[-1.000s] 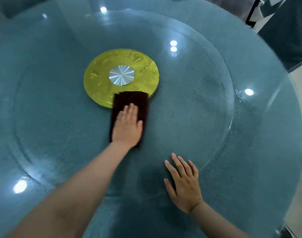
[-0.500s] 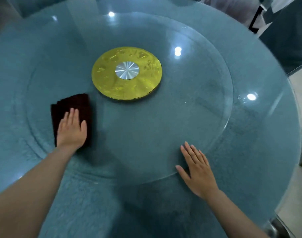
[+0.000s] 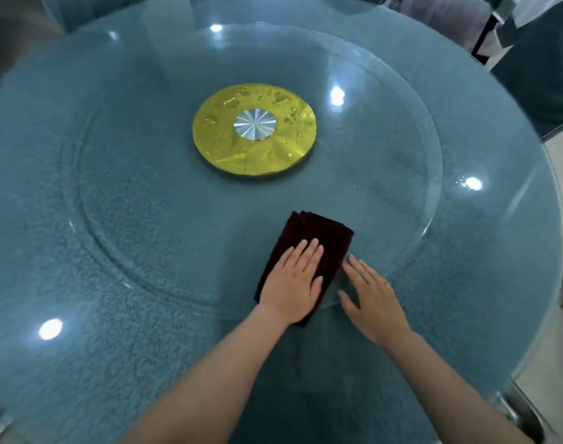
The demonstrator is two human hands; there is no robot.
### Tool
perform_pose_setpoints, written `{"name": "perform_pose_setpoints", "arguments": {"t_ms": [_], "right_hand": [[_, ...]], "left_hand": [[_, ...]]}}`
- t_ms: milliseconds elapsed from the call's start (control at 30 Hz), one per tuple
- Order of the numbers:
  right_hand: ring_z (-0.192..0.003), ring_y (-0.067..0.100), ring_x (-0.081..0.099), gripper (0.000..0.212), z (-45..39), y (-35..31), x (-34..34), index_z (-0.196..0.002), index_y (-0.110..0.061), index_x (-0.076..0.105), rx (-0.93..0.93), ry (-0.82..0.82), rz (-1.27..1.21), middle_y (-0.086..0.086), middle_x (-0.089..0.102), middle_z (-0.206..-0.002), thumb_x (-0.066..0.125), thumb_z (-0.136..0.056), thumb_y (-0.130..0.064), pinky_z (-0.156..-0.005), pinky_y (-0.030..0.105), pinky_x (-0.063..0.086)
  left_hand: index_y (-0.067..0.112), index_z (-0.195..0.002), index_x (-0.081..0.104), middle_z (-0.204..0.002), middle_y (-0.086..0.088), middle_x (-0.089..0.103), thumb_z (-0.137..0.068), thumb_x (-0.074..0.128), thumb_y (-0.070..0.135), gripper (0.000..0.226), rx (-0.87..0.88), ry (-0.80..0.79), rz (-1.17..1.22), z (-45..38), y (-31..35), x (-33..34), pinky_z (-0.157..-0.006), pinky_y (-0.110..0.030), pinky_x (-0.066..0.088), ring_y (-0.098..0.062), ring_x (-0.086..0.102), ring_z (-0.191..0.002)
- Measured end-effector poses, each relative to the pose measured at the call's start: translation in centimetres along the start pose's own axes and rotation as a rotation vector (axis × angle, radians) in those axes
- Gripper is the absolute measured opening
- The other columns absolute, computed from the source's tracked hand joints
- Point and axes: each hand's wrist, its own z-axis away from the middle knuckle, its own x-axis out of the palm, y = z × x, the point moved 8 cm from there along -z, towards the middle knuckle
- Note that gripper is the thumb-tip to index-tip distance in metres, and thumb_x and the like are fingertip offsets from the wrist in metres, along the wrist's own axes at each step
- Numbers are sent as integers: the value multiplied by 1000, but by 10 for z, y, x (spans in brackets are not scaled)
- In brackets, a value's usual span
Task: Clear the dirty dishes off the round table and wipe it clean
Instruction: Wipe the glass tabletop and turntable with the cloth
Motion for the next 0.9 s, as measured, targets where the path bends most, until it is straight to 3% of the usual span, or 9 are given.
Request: {"name": "perform_pose_setpoints", "arguments": {"t_ms": [67, 133, 233, 333, 433, 533, 700, 800, 900], "right_hand": [[-133, 15, 48, 47, -4, 2, -14, -132, -15, 58, -47, 90, 19, -1, 50, -145, 45, -93, -36, -110, 26, 31], [-110, 23, 64, 39, -6, 4, -29, -96, -13, 72, -58, 213, 48, 2, 71, -111, 41, -89, -36, -99, 32, 43], [-73, 25, 64, 41, 1, 6, -42, -57, -16, 60, 30, 290, 136, 2, 63, -65, 42, -89, -34, -85, 36, 41], [-47, 30, 58, 41, 6, 16, -37, -59, -15, 49, 166, 235, 103, 9, 55, -48, 39, -95, -32, -66, 39, 50], [-66, 41, 65, 17, 7, 32, -28, -105, -7, 60, 288, 193, -5, 21, 67, -74, 47, -98, -15, -59, 46, 51], [-100, 39, 59, 55, 4, 31, -31, -141, -13, 45, 201, 210, -29, 14, 59, -124, 44, -87, -2, -81, 47, 50], [-142, 34, 32, 60, 8, 24, 0, -146, -20, 44, 118, 113, 102, 6, 36, -155, 33, -93, -45, -116, 48, 24], [-146, 33, 23, 63, 14, 12, 12, -150, -19, 37, 132, 96, 132, 7, 29, -158, 29, -95, -49, -119, 46, 15], [-146, 34, 22, 65, 17, 1, 21, -151, -17, 34, 150, 75, 161, 9, 26, -159, 27, -96, -50, -119, 46, 14]], "left_hand": [[9, -149, 35, -156, -7, 33, -95, 33, 38, 61, -110, -13, -4, 20, -53, -2, -116, -39, 23, -25, 32, -143], [5, -147, 38, -153, -12, 37, -94, 33, 37, 62, -272, 10, -6, 47, -117, -10, -114, -42, 27, -30, 37, -140], [2, -146, 38, -153, -14, 36, -94, 29, 37, 63, -495, 14, -10, 105, -200, -27, -113, -44, 27, -32, 37, -139], [4, -149, 31, -157, -10, 27, -93, 21, 43, 69, -586, -6, -6, 140, -238, -40, -118, -40, 16, -26, 26, -145], [8, -154, 18, -162, -5, 13, -94, 17, 43, 69, -622, -16, -28, 137, -254, -42, -121, -36, 5, -20, 12, -149], [9, -154, 10, -163, -6, 6, -102, 26, 36, 62, -718, -27, -18, 131, -267, -38, -122, -38, 3, -21, 4, -150], [3, -151, 24, -159, -14, 22, -94, 22, 41, 69, -712, 16, -8, 122, -242, -36, -118, -44, 14, -30, 21, -147], [-1, -147, 34, -154, -18, 32, -93, 28, 38, 67, -491, 41, -38, 104, -174, -24, -115, -49, 26, -35, 33, -141], [3, -149, 31, -156, -14, 28, -92, 38, 37, 67, -199, 42, -21, 78, -65, -2, -116, -44, 20, -32, 29, -144]]}}
